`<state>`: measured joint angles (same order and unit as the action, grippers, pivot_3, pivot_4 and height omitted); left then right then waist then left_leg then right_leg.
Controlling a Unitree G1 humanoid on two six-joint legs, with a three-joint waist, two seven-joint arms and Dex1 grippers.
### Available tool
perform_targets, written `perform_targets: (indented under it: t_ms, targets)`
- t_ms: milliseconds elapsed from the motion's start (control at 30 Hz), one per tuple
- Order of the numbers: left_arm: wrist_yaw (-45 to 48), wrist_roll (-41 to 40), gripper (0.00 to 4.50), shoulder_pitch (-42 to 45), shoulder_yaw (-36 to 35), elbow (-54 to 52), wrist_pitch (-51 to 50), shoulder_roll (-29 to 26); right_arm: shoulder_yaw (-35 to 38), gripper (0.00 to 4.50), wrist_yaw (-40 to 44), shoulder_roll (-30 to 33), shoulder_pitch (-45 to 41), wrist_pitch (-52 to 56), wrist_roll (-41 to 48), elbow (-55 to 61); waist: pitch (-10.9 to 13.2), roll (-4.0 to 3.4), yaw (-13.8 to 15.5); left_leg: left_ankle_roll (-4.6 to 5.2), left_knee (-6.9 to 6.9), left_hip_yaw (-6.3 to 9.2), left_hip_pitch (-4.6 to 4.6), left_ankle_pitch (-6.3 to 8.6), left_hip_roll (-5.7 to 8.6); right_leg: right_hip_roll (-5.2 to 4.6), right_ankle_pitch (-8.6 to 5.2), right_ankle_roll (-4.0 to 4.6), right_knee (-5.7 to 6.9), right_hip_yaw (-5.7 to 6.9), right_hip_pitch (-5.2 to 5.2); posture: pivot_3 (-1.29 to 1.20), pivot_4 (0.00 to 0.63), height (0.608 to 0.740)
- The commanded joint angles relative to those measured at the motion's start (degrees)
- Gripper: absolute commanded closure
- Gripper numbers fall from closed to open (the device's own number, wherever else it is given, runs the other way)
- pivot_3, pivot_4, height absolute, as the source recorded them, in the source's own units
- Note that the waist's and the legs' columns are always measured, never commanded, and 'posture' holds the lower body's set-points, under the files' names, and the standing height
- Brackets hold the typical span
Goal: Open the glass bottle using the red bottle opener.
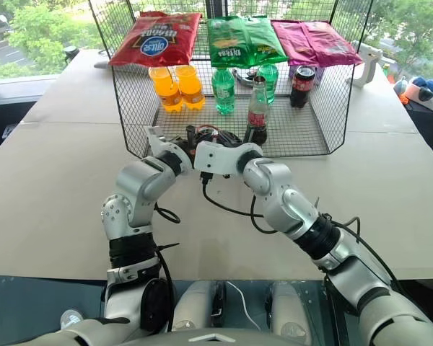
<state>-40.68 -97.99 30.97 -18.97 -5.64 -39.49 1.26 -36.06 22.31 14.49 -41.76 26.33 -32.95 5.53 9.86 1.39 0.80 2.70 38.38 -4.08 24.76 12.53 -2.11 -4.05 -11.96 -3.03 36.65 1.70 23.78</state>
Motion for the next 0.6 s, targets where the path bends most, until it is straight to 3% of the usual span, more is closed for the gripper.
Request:
perform_targets:
  t_ms: [33,67,100,133,500,600]
  targets:
    - [0.0,-1.3,4.5,0.7,2.4,-3.2,0.6,0.1,2.2,2.72,0.5,-0.7,-0.3,-0.1,-0.8,0.6,0.0,0.0,0.0,0.0,0.0,0.0,0.01,0.0,0.0,0.0,0.0,0.01,-0.01,0.0,0.0,0.0,0.15,0.74]
    - [0.0,-1.4,4.5,0.6,2.5,-3.3,0.8,0.0,2.2,2.18,0.4,-0.7,-0.4,-0.1,-1.4,0.4,0.0,0.0,0.0,0.0,0.0,0.0,0.0,0.0,0.0,0.0,-0.01,0.02,-0.01,0.01,0.0,0.0,0.15,0.74]
    - [0.0,-1.5,4.5,0.6,2.6,-3.4,1.0,-0.2,2.2,2.05,0.4,-0.6,-0.5,-0.1,-1.9,0.2,0.0,0.0,0.0,0.0,-0.01,0.0,0.0,0.0,0.0,0.0,-0.01,0.02,-0.01,0.01,0.0,0.0,0.15,0.74]
    - [0.0,-1.5,4.5,0.6,2.8,-3.5,1.2,-0.4,2.2,1.39,0.4,-0.5,-0.5,0.0,-2.4,0.2,0.0,0.0,-0.1,0.0,-0.01,0.0,0.0,0.0,0.0,0.0,-0.01,0.02,-0.02,0.01,0.0,0.0,0.15,0.74]
    - [0.2,-1.2,4.5,0.4,3.0,-4.3,3.3,-1.7,3.0,1.39,1.0,-0.7,-0.2,1.1,-5.3,-1.0,0.0,0.0,0.0,-0.01,-0.05,-0.01,0.01,0.0,0.0,0.0,-0.06,0.11,-0.07,0.02,0.0,0.0,0.15,0.74]
    - [0.5,-1.4,4.5,0.2,3.4,-4.3,3.2,-1.8,3.1,2.24,0.7,-1.4,-0.7,0.9,-5.6,-1.9,0.0,0.0,-0.1,-0.01,-0.05,-0.01,0.01,0.0,0.0,0.0,-0.06,0.11,-0.08,0.02,0.0,0.0,0.15,0.74]
